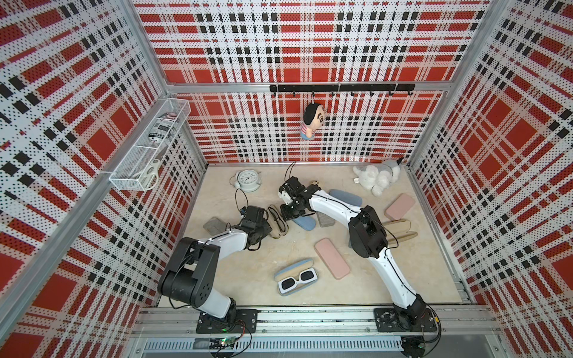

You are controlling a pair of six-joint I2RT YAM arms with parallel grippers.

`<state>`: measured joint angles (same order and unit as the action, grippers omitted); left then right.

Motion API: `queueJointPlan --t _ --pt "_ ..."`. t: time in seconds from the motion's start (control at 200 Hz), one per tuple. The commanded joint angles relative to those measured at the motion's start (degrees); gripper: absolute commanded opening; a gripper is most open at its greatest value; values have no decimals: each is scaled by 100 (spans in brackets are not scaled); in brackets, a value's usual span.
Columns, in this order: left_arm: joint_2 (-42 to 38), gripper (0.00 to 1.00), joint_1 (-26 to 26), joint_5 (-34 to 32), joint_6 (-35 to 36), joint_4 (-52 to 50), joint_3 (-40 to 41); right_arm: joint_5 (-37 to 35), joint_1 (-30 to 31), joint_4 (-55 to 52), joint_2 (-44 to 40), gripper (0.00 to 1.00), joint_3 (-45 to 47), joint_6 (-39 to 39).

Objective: Close the glasses case
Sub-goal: Close the glasses case at the center of the board.

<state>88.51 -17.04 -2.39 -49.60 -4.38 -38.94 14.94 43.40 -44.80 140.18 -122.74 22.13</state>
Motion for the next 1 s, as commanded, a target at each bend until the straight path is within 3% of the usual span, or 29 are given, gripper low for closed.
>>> queueJointPlan --t 0.0,0.997 --pt "73 0 -116 72 65 218 -228 175 195 -64 27 0 -147 -25" --pt "176 0 -221 107 100 241 -455 270 634 -262 145 1 -610 -122"
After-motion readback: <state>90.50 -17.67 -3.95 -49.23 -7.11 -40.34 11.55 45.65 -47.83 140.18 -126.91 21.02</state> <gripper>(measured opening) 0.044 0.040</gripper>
